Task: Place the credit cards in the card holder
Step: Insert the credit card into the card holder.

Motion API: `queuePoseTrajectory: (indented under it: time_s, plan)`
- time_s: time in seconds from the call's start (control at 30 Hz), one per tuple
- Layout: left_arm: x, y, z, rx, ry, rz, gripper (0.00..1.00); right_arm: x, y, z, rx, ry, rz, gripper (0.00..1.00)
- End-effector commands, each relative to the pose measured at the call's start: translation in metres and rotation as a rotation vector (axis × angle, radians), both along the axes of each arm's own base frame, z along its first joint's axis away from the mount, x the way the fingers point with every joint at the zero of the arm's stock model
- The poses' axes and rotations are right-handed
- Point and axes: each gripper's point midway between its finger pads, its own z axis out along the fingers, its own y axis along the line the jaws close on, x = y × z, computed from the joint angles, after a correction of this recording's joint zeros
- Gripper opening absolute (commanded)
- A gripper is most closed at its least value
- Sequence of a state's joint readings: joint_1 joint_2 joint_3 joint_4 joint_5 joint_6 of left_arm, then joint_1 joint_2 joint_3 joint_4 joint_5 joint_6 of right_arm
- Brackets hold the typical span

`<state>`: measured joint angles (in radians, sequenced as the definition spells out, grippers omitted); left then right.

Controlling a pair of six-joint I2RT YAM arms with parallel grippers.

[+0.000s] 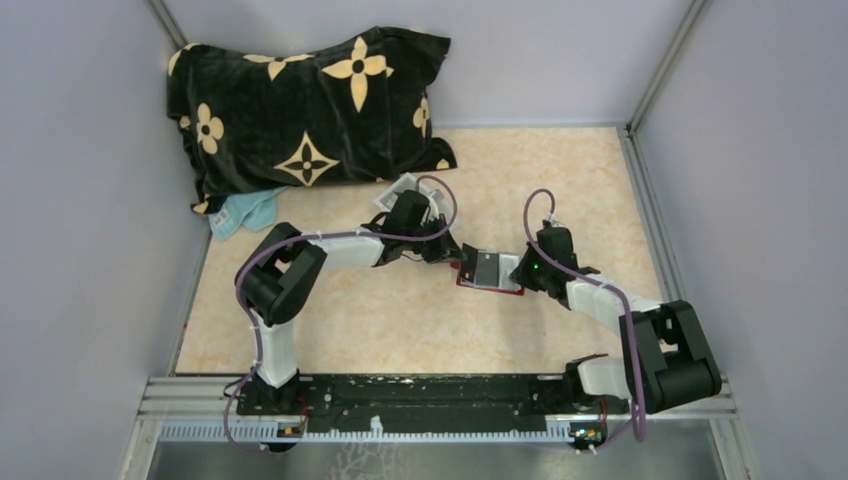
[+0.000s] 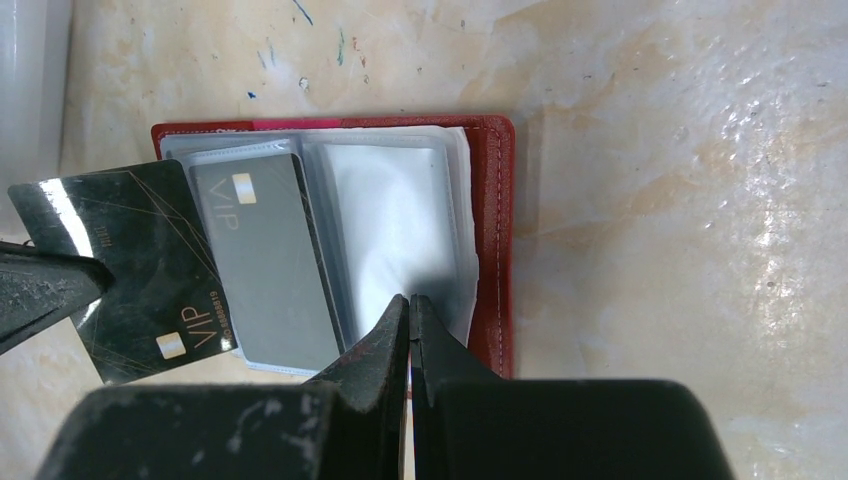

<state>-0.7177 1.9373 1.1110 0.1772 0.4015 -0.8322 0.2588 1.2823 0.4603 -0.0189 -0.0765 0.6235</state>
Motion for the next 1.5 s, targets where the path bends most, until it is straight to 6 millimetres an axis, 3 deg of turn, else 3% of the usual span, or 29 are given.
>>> queuePoseTrajectory:
  time_s: [0.0,0.33,0.73,1.17,1.47]
  plan:
    - [-0.006,-0.008,0.005,-0.040,0.007,0.002,0.00,-0.008,-0.004,-0.015,-0.019,0.054,-0.005,0.00]
    - [-0.022,0.010,-0.018,-0.003,0.073,0.121,0.00,-0.007,-0.003,-0.013,-0.017,0.050,-0.006,0.00]
    - [-0.021,0.018,-0.011,-0.021,0.068,0.271,0.00,-0.006,-0.003,-0.011,-0.015,0.049,-0.006,0.00]
    - [-0.026,0.011,-0.019,0.001,0.058,0.295,0.00,-0.009,-0.002,-0.015,-0.010,0.054,-0.003,0.00]
    - [-0.021,-0.007,-0.002,-0.057,0.008,0.248,0.00,-0.009,-0.003,-0.016,-0.009,0.055,-0.006,0.00]
